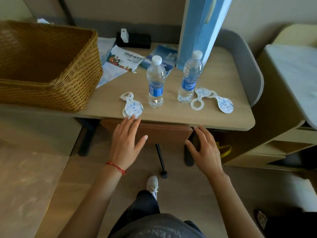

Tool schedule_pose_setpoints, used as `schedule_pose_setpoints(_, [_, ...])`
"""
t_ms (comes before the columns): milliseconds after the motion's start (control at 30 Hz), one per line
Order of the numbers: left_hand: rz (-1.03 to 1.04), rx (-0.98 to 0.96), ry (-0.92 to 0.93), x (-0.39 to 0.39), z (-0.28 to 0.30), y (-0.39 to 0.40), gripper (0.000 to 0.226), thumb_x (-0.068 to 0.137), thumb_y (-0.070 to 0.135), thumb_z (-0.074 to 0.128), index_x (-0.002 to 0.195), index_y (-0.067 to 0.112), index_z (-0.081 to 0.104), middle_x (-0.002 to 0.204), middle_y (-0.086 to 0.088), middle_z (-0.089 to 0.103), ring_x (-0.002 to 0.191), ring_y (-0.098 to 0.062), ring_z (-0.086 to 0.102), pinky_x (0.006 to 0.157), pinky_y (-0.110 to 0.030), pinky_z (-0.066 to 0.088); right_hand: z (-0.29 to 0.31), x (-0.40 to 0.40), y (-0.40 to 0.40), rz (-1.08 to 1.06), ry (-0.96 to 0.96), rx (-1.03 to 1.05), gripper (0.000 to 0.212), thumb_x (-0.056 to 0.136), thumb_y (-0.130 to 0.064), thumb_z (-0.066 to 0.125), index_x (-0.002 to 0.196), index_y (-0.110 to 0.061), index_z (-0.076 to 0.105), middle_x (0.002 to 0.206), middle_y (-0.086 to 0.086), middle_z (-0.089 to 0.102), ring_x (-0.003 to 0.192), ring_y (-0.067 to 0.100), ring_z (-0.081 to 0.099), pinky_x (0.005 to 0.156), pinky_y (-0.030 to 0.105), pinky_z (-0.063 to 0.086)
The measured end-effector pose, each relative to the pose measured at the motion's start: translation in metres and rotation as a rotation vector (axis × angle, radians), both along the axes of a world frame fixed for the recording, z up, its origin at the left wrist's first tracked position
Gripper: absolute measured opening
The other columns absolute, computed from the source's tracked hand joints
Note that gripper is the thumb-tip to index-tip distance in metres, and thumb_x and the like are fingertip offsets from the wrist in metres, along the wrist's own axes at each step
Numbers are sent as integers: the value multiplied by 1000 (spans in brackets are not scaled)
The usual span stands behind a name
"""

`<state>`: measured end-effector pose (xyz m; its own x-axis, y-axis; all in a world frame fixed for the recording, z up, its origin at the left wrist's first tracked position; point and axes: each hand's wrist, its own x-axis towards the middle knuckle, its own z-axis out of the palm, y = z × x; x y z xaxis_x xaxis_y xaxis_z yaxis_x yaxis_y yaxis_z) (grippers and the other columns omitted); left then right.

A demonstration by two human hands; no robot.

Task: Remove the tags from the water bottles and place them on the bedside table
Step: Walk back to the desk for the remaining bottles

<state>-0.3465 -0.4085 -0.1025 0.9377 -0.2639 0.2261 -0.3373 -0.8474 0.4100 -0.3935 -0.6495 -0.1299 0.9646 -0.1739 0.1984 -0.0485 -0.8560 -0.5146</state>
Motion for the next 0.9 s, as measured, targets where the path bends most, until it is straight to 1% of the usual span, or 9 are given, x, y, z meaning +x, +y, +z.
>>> schedule_pose_setpoints(167, [-42,-85,-39,79,10,-6,60,86,41,44,128,-1,45,134,-21,49,127,-37,43,103,-51,37,19,72,-8,-51,-18,45,56,87,-40,56,136,-20,39,146,5,37,129,23,41,90,39,44])
schedule_pose_setpoints(233, [-61,-119,-46,104,14,-12,61,86,40,45,129,-3,44,134,-23,48,126,-38,43,104,-51,36,26,96,-11,-65,-74,74,54,86,-34,61,134,-15,43,143,8,41,128,25,43,88,32,40])
schedule_pose_setpoints(300, [-70,-151,-37,124,18,-20,64,85,40,47,130,-4,42,134,-23,48,125,-39,44,104,-50,35,31,114,-17,-87,-106,108,52,86,-29,62,132,-12,45,141,10,43,129,23,41,94,24,32])
schedule_pose_setpoints(400, [-36,-280,11,143,23,-33,67,84,36,56,134,-3,36,136,-23,44,127,-36,42,104,-47,38,37,135,-26,-124,-135,167,53,86,-30,60,134,-15,43,142,7,43,128,6,33,99,12,22])
schedule_pose_setpoints(467, [-1,-383,34,154,25,-42,66,83,26,63,135,-3,35,138,-21,43,128,-28,40,106,-32,33,40,149,-32,-138,-143,204,56,86,-31,60,136,-17,39,141,5,44,127,7,35,97,9,21])
schedule_pose_setpoints(533, [27,-467,40,165,26,-50,65,81,17,67,134,-3,35,137,-20,44,124,-19,39,103,-10,24,42,164,-39,-157,-125,262,60,86,-33,61,138,-20,34,138,2,45,125,15,40,97,18,27])
schedule_pose_setpoints(600, [46,-515,40,173,28,-57,64,80,13,68,134,-3,36,135,-19,45,122,-15,38,98,0,21,43,179,-45,-161,-115,325,62,86,-35,61,139,-23,32,134,-4,46,120,17,43,94,28,33])
schedule_pose_setpoints(733, [59,-588,29,185,28,-67,63,78,13,70,131,1,40,130,-14,50,117,-15,44,93,1,28,49,205,-52,-127,-108,424,60,85,-37,61,138,-26,35,137,-4,47,120,15,46,94,28,37])
schedule_pose_setpoints(900, [138,-702,127,193,21,-74,65,70,19,77,127,8,48,123,-9,58,111,-20,56,92,-17,44,53,228,-59,-38,-58,536,56,80,-37,66,131,-26,45,127,-6,57,114,9,53,94,27,43])
